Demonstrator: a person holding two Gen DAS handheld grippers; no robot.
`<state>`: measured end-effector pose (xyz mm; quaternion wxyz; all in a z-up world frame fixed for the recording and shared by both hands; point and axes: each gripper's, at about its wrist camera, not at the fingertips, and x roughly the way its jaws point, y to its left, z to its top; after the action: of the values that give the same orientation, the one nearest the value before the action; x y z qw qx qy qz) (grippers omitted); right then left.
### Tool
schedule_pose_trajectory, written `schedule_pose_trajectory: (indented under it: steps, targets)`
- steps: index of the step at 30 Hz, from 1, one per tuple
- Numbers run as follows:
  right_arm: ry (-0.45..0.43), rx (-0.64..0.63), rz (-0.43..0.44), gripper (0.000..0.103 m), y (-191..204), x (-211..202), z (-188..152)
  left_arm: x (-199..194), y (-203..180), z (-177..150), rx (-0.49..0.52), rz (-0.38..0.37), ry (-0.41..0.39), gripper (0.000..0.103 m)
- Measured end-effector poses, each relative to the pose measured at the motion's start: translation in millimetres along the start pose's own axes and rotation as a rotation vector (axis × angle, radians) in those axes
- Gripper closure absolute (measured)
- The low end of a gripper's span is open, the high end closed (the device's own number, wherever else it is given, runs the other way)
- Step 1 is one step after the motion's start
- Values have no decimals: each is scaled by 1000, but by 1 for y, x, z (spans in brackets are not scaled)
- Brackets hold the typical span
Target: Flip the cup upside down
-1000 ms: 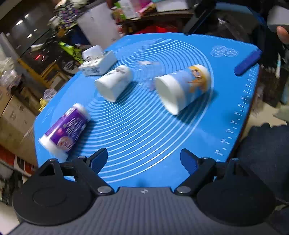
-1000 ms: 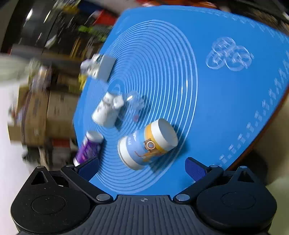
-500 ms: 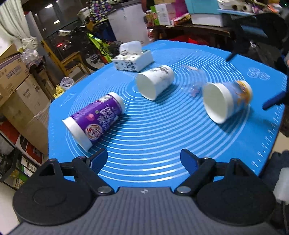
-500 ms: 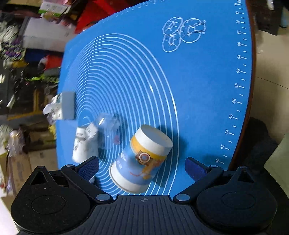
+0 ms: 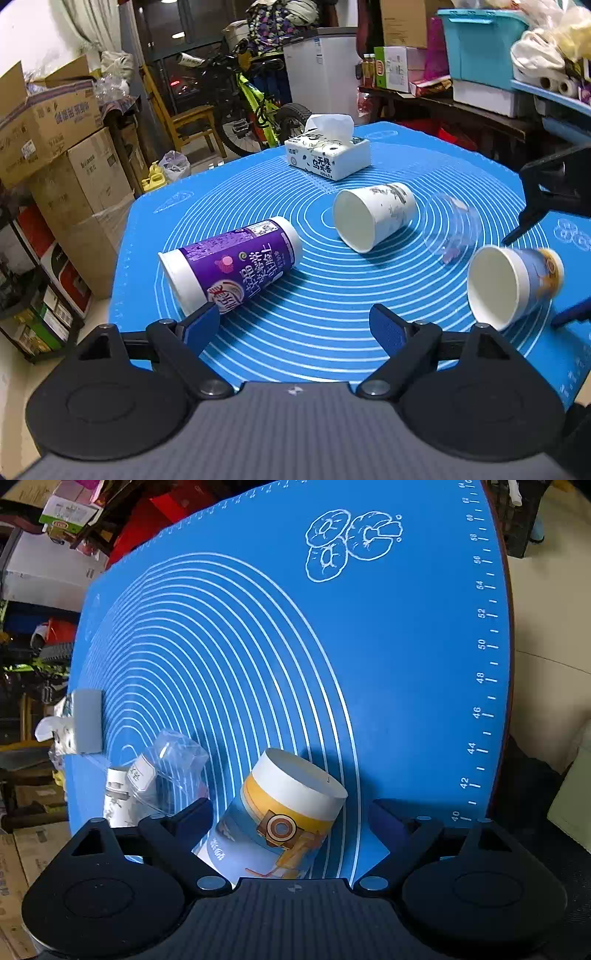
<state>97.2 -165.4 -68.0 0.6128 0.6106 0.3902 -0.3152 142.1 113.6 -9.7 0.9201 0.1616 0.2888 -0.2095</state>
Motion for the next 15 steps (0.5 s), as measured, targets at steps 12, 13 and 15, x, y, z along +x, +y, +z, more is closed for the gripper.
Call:
schedule_pose_trajectory:
  steps: [12,13,15]
  targets:
    - [-32,-113,37,28,12,5,-9,6,-6,2,-5,-10,9,14]
    - [-28,-117,38,28,12,6,-9,7,-7,2,-1,-10,13,14]
    - [-26,-128,42,28,12,7,-8,8,-9,1,13,-11,24,14]
